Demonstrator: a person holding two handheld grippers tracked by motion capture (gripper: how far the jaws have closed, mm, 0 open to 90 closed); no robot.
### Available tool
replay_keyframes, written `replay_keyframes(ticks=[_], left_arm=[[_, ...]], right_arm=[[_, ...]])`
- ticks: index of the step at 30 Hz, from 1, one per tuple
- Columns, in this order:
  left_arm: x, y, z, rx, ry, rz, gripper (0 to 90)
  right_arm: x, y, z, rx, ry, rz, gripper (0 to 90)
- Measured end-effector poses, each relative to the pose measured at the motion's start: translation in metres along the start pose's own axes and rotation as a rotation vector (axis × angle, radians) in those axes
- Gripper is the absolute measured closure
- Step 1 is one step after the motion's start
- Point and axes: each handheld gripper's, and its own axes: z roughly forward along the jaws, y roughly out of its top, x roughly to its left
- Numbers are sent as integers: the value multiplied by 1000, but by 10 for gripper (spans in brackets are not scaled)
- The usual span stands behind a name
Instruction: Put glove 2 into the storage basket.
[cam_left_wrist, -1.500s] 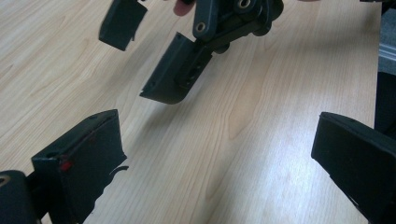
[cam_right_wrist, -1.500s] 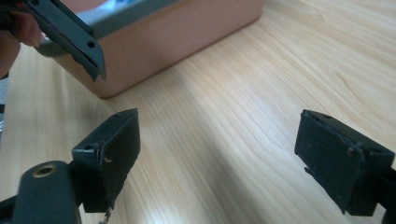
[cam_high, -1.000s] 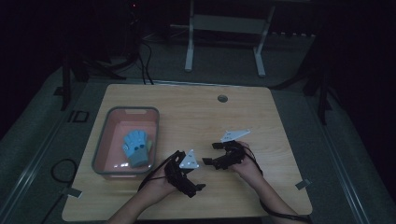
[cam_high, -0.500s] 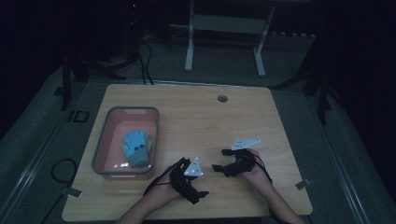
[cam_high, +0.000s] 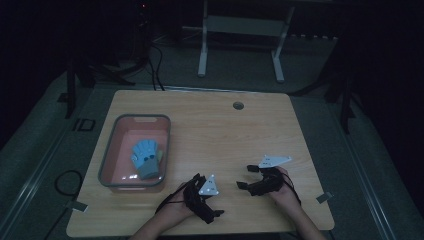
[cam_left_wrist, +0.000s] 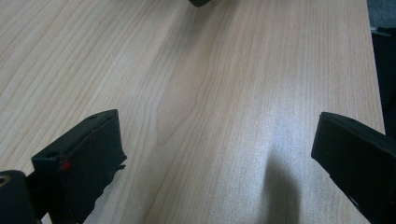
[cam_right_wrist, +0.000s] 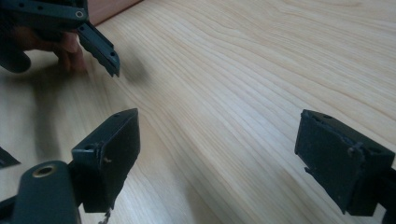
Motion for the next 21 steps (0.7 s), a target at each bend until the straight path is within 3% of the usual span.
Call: replay_keyframes(ticks=[6,12,21], left_arm=[[0,-4,1,-4,0,-5,24],[2,-6,0,-33,-1,-24,24],[-2,-10,0,-33,15,5,24]], right_arm=[[-3,-7,-7,-4,-16,-6,136],[-7,-12,-12,-21,-76,-50,125],[-10,-16,-15,-50,-72,-45,125]])
